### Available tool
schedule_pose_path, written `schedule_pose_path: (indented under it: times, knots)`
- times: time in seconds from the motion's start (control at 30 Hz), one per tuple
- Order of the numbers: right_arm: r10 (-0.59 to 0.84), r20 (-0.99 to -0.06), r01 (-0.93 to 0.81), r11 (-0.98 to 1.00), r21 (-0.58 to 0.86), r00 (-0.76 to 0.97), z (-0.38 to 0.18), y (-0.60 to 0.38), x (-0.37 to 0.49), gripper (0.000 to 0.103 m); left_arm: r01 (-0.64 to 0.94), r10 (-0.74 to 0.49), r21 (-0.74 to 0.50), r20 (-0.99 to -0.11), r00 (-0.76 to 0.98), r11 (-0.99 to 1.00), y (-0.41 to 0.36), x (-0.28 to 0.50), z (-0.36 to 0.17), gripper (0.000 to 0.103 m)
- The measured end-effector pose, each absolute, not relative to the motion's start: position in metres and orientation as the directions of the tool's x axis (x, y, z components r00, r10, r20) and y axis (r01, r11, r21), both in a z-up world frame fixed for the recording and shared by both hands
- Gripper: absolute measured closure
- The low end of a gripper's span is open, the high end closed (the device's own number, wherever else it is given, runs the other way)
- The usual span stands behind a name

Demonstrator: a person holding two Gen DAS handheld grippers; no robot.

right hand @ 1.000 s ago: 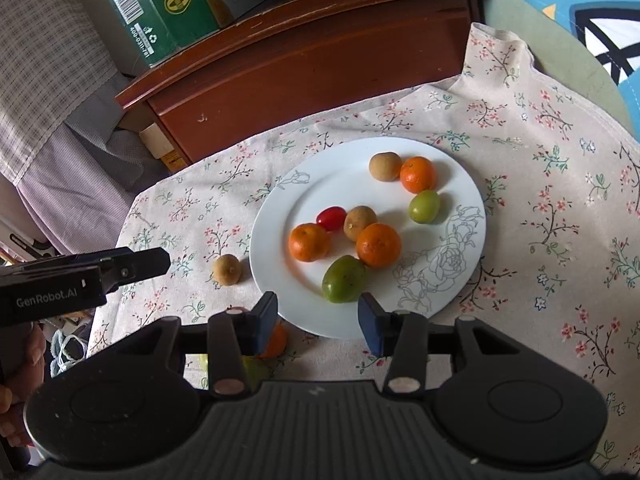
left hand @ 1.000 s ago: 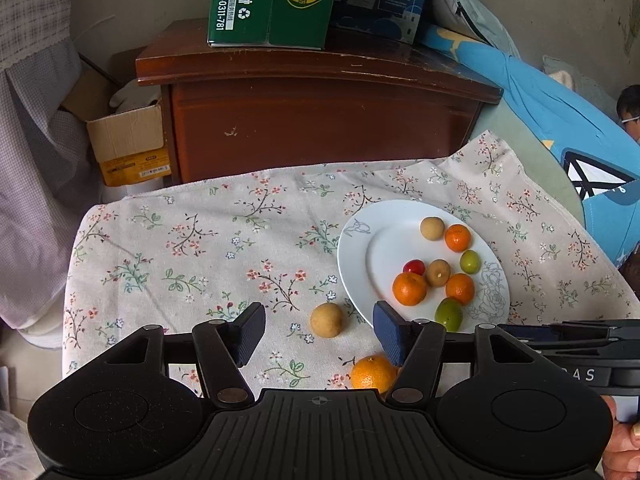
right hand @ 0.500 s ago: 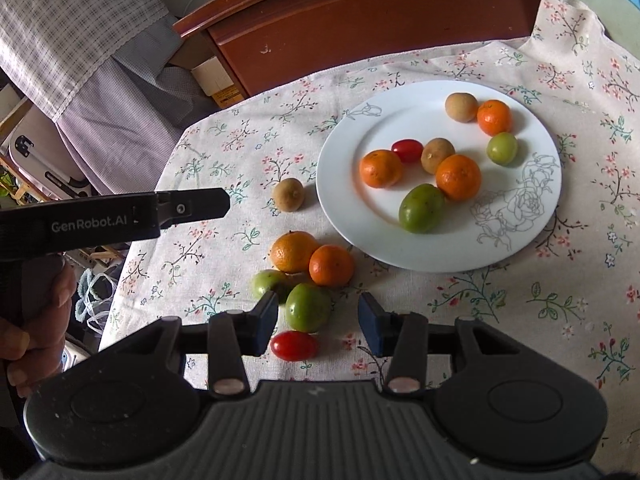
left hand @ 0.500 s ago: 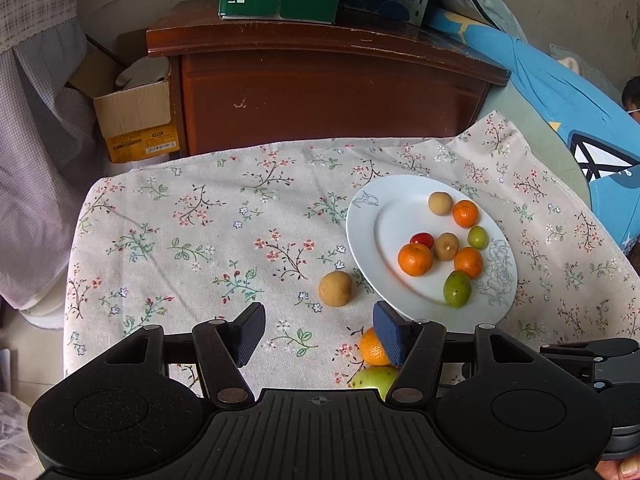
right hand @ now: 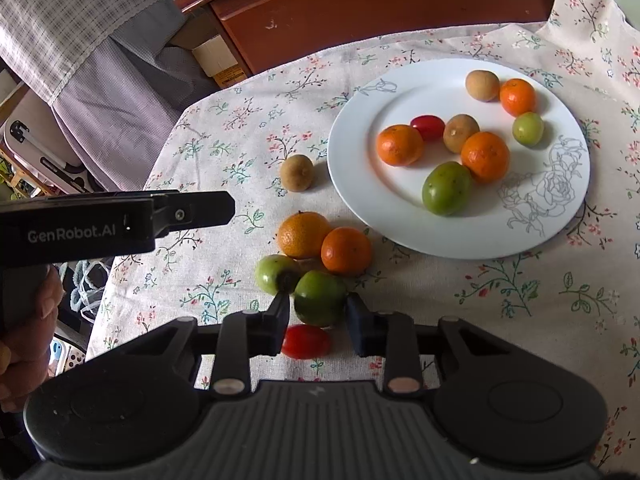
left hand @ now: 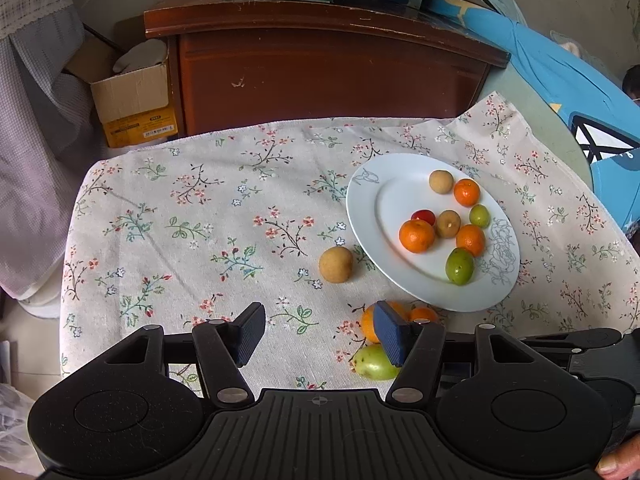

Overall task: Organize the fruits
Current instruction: 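Grasp a green fruit with the right tool while the left tool grasps another green fruit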

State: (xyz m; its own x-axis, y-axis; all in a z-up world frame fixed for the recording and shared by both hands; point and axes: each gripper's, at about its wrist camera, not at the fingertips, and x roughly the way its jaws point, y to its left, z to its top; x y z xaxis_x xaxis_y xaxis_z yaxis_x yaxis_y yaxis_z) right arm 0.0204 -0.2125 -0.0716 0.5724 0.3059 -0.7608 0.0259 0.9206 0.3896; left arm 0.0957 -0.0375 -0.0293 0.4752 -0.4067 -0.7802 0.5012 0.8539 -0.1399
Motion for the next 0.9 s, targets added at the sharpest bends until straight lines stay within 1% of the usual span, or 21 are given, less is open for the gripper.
schedule_pose_path:
  times: [0.27, 0.73, 0.9]
  knots:
    - [0.3, -0.752, 0.023, 0.923, 0.385, 0.587, -0.062, -0.217, 0.016, 0.075, 0.529, -0.409, -0.13, -0.791, 0.455, 0.839, -0.043, 0.089, -0.035, 0.044]
    - [0.23, -0.787, 0.092, 0.936, 0.341, 0.573, -0.06, -0.238, 0.001, 0.075, 0.604, -0.421, -0.119, -0.82, 0.388, 0.788, -0.064, 0.07, -0.052, 0.044]
    - [0.212, -0.797, 0.109, 0.939, 0.327, 0.565, -0.063, -0.24, 0.001, 0.074, 0.614, -0.416, -0.112, -0.826, 0.38, 0.782, -0.07, 0.068, -0.061, 0.046]
